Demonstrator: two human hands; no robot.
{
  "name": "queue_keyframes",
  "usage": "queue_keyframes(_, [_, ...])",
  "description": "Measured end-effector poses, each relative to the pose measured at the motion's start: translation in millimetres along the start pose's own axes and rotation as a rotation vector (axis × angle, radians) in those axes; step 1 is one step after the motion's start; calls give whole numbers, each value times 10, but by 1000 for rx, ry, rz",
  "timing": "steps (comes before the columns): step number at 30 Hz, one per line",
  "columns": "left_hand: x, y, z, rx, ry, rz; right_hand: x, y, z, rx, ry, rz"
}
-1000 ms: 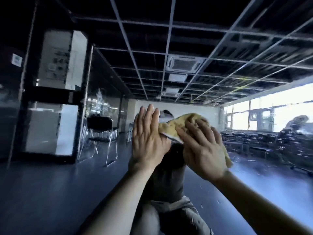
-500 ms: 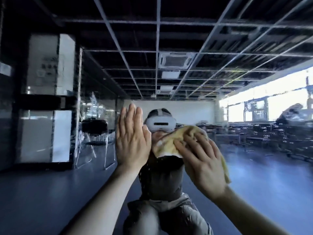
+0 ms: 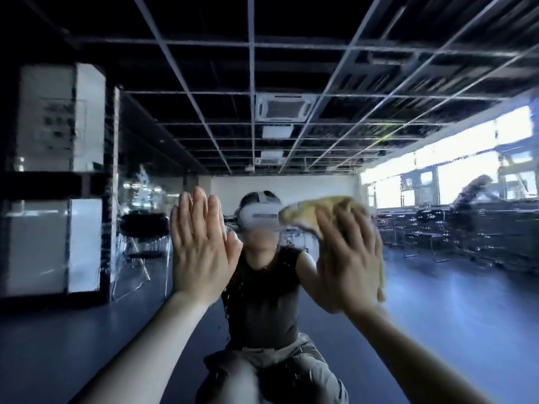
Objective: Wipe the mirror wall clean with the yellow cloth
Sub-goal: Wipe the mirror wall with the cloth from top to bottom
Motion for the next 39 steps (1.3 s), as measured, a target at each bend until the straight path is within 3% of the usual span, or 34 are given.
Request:
queue_keyframes(5, [-19,-3,16,-1,50,-2,-39,-131,32,-90,35,-9])
queue_keyframes(12, [-76,-299,304,-7,58,-44,-100,-270,1099,133,13,59])
queue_keyframes(20, [-17,-1526,878,134,-74,-294,-405,-626,-212,107,68,40])
queue_keyframes(22, [40,-1658,925,135,-69,-311,-438,-721,129,106,59,64])
queue_keyframes(26, [126,-1876,1025,122,-68,-331,-436,-991,1337,272,-7,92])
queue_keyframes(28, [153,-2055,1091,142,-73,-324,-431,-1144,1623,204,8,74])
queue_keyframes(32, [212,-2404,1157,154,-67,-324,-542,-1406,1178,59,29,45])
queue_keyframes(39, [394,-2656,1013,159,-9,-257,-662,-1753,586,50,51,67])
Point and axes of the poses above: each hand's wrist, its own z-axis towards the middle knuckle, its own x-axis out of the palm, y = z × x, the point moved 2 cm from there along z, towards the middle knuckle, and after that the axes turned 11 degrees about x, right-handed, at the moved point
